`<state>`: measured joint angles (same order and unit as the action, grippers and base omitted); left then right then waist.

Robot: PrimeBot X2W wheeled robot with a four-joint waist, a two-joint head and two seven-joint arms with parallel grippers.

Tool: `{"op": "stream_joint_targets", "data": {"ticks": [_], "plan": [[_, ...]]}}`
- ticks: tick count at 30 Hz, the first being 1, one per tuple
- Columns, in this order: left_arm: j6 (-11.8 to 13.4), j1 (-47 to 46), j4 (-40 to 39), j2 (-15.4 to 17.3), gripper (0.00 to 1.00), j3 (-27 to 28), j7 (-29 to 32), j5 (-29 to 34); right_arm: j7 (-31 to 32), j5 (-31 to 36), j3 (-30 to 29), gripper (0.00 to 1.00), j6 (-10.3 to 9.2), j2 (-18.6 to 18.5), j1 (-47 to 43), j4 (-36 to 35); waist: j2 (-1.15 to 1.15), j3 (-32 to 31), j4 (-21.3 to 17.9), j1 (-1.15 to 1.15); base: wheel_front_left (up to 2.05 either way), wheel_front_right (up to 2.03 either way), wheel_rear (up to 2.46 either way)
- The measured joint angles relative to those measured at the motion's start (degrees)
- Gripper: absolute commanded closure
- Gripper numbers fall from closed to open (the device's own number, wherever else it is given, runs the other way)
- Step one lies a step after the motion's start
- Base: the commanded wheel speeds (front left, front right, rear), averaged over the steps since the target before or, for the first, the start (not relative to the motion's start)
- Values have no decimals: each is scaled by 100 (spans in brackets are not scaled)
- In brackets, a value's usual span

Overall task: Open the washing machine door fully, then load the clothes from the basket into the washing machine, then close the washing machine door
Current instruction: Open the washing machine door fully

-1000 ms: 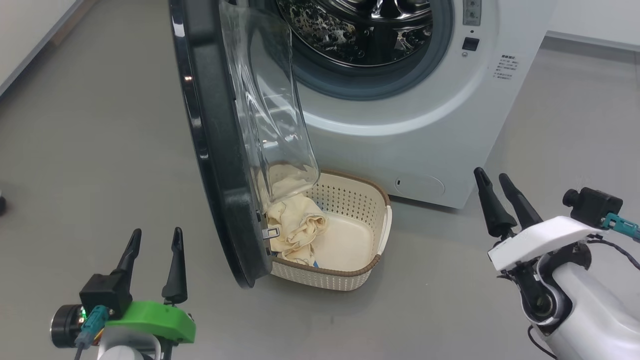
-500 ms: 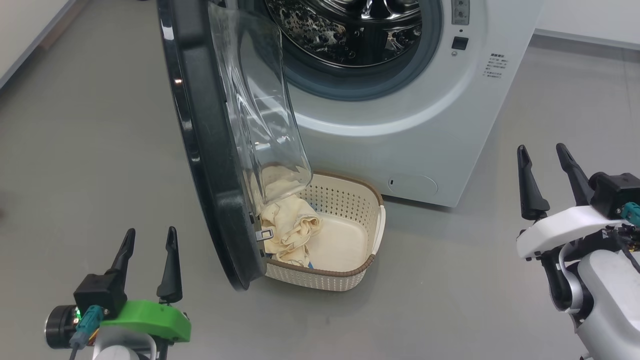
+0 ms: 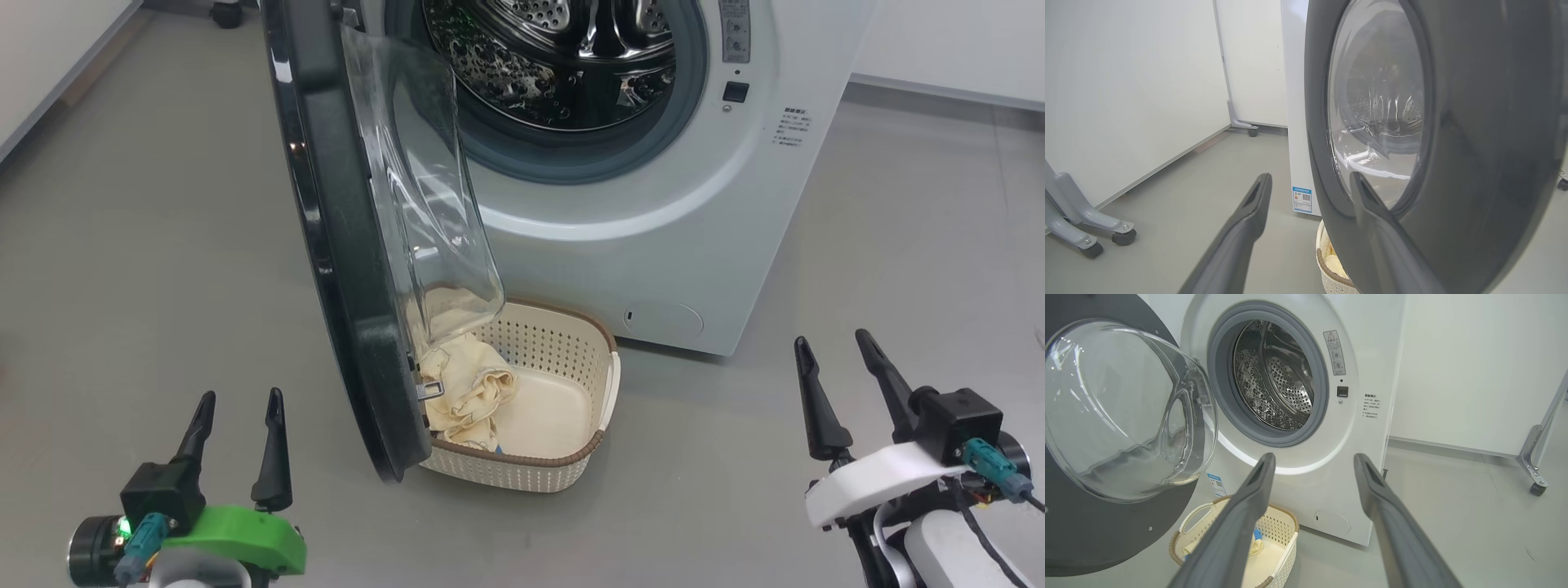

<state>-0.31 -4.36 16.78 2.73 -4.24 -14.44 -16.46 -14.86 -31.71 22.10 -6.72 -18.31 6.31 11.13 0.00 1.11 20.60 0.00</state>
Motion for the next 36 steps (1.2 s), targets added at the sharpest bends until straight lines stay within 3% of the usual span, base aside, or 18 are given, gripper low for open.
{"op": "stream_joint_targets", "data": {"ticks": [21,36], "plan": [[-57,81,59,-1,0,49,0,43,0,669,-512,0,-7,576,-841,-291,0,-96,-98,0,0,0,0],[-63,82,71,-2,0,76,0,87,0,917,-708,0,16,753,-1040,-366,0,-91,-133,0,0,0,0]]}}
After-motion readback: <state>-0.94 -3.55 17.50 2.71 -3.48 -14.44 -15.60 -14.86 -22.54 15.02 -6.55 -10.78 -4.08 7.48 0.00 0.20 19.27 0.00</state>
